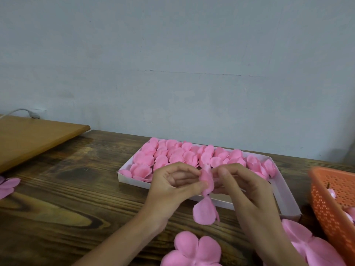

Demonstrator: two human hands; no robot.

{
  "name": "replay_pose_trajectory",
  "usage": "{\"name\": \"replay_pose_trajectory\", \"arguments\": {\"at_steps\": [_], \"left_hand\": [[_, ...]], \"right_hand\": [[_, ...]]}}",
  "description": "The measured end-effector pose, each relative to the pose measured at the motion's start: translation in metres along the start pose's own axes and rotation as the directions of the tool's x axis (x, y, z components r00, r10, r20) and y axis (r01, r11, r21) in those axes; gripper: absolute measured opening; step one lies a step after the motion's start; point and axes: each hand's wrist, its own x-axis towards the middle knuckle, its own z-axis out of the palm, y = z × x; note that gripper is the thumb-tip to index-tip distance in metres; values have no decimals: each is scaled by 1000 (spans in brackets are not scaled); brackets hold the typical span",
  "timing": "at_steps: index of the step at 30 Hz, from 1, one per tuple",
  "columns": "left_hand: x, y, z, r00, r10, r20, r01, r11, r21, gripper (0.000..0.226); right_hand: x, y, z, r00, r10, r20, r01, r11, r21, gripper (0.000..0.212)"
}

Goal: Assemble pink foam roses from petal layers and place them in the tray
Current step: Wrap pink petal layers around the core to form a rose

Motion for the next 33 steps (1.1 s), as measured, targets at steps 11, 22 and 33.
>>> {"name": "replay_pose_trajectory", "arguments": {"at_steps": [11, 22, 33], "left_hand": [[8, -2, -5, 980, -174, -96, 126, 919, -373, 26], [7, -7, -6, 984, -161, -80, 126, 936, -329, 27], [5, -7, -2, 991, -113, 72, 130, 944, -303, 37]], "right_hand": [[8, 2, -15, 899, -266, 347, 373, 880, -293, 36], [7, 3, -15, 811, -422, 405, 584, 613, -532, 9], [4, 0, -4, 965, -234, 121, 259, 926, -273, 9]]}}
